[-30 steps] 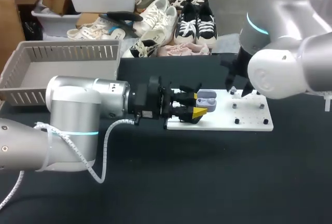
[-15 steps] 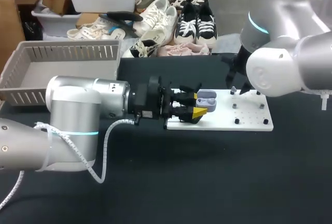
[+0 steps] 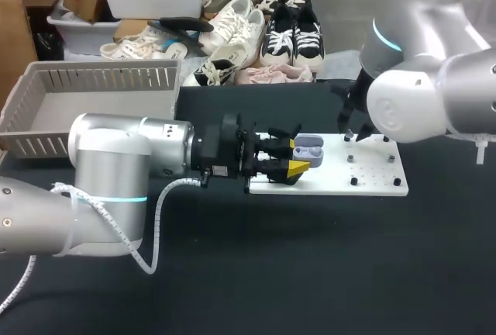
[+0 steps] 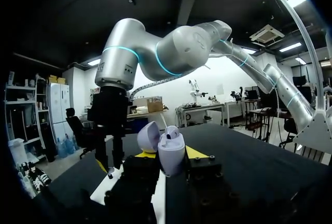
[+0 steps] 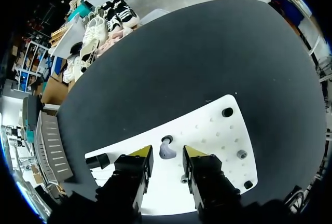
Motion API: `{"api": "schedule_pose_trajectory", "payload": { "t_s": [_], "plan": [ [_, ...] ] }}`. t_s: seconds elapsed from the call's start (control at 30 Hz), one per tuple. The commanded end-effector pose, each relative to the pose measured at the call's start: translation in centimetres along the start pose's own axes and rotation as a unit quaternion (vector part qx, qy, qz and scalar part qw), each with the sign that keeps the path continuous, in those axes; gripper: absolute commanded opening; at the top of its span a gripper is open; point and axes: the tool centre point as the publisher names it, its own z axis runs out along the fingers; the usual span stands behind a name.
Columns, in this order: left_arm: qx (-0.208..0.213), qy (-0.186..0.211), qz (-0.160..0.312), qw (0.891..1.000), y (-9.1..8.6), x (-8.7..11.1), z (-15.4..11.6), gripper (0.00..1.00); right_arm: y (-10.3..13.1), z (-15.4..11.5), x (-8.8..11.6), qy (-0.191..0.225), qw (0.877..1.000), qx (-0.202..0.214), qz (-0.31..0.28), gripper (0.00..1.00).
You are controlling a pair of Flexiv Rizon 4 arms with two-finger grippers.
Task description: Pick up each earbud case from the left stands, insert the matching earbuds, close the lid, and place the case in the box.
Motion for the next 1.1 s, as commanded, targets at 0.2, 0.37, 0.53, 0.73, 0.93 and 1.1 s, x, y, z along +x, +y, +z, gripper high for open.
{"api": "schedule_pose_trajectory", "payload": {
  "t_s": [0.2, 0.37, 0.53, 0.73, 0.93, 1.1],
  "plan": [
    [-0.001, 0.001, 0.000, 1.000, -0.08, -0.03, -0.02, 0.00, 0.10, 0.17, -0.23, 0.005, 1.000, 0.002, -0.001, 0.27],
    [-0.001, 0.001, 0.000, 1.000, -0.08, -0.03, -0.02, 0.00, 0.08, 0.25, -0.27, 0.006, 1.000, 0.003, -0.003, 0.27],
    [-0.001, 0.001, 0.000, 1.000, -0.08, -0.03, -0.02, 0.00, 0.03, 0.29, -0.37, 0.008, 1.000, 0.005, -0.004, 0.23],
    [-0.001, 0.001, 0.000, 1.000, -0.08, -0.03, -0.02, 0.00, 0.20, 0.55, -0.27, 0.013, 1.000, 0.006, -0.007, 0.19],
    [-0.001, 0.001, 0.000, 1.000, -0.08, -0.03, -0.02, 0.00, 0.27, 0.47, -0.19, 0.014, 1.000, 0.007, -0.009, 0.00],
    [-0.001, 0.001, 0.000, 1.000, -0.08, -0.03, -0.02, 0.00, 0.14, 0.28, 0.07, 0.015, 1.000, 0.008, -0.009, 0.00]
  ]
}}
